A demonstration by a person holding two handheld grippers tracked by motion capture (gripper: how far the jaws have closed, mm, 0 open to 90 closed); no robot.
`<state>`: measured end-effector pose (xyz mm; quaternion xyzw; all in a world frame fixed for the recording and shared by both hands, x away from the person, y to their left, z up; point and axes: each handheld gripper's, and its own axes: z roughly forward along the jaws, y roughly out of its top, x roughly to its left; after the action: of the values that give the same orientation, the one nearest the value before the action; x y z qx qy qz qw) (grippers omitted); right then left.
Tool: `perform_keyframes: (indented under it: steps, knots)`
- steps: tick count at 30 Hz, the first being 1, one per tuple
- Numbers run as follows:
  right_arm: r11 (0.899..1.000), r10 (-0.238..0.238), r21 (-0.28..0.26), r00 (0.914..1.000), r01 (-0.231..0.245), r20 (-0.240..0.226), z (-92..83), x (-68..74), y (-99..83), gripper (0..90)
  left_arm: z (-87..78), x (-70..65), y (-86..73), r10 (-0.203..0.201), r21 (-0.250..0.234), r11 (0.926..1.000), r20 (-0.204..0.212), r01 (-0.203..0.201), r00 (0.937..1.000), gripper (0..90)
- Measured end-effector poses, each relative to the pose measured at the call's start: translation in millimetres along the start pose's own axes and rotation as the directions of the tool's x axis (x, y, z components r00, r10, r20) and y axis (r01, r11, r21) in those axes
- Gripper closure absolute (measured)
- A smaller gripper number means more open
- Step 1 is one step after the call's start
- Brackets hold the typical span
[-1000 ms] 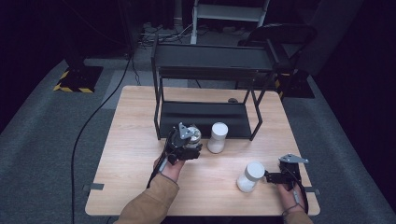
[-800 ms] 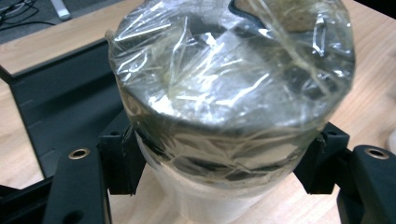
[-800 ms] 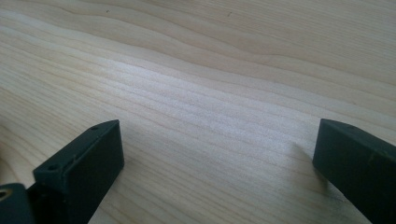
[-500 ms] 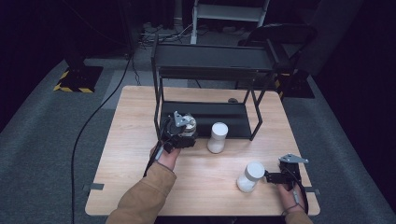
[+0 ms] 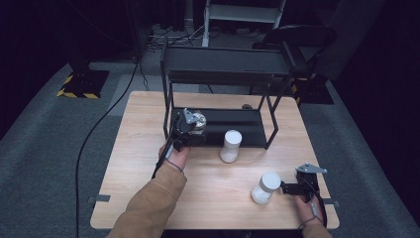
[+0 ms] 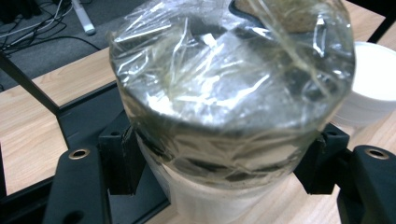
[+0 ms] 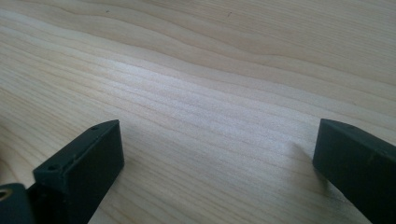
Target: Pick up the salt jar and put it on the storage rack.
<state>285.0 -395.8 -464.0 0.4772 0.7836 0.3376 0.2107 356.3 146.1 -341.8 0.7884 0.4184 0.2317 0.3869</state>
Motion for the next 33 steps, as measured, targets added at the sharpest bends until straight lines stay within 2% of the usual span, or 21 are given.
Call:
perform_keyframes:
  steps: [9, 12, 14, 19, 23, 27, 33]
  knots:
    - [1.0, 0.0, 0.0, 1.0, 0.0, 0.0, 0.0, 0.0, 0.1, 1.6, 19.7, 8.2, 5.0, -0.015, 0.011, 0.9998, -0.031, 0.015, 0.9994, 29.8]
    - [1.0, 0.0, 0.0, 1.0, 0.0, 0.0, 0.1, 0.0, 0.1, 1.6, 27.0, 10.7, 4.1, -0.008, 0.01, 0.9999, -0.048, 0.009, 0.9988, 29.8]
    - [1.0, 0.001, 0.0, 1.0, -0.001, 0.001, 0.1, 0.1, 0.1, 1.6, 32.1, 13.6, 3.9, -0.015, 0.019, 0.9997, -0.044, 0.016, 0.9989, 29.8]
    - [1.0, 0.001, 0.0, 1.0, -0.001, 0.001, 0.3, 0.2, 0.2, 1.6, 45.4, 16.4, 3.7, 0.0, 0.045, 0.999, -0.052, 0.003, 0.9986, 29.8]
    - [1.0, 0.0, 0.0, 1.0, 0.0, 0.001, 0.3, 0.2, 0.3, 1.6, 54.1, 20.6, 1.6, -0.017, 0.049, 0.9986, -0.058, 0.02, 0.9982, 29.8]
    - [1.0, 0.001, 0.0, 1.0, -0.001, 0.002, 0.4, 0.3, 0.4, 1.6, 64.6, 22.3, 1.1, -0.026, 0.075, 0.9967, -0.079, 0.032, 0.9965, 29.8]
    - [1.0, 0.002, 0.0, 1.0, -0.002, 0.002, 0.6, 0.4, 0.6, 1.6, 76.1, 25.2, -0.3, -0.039, 0.097, 0.9942, -0.078, 0.046, 0.9962, 29.8]
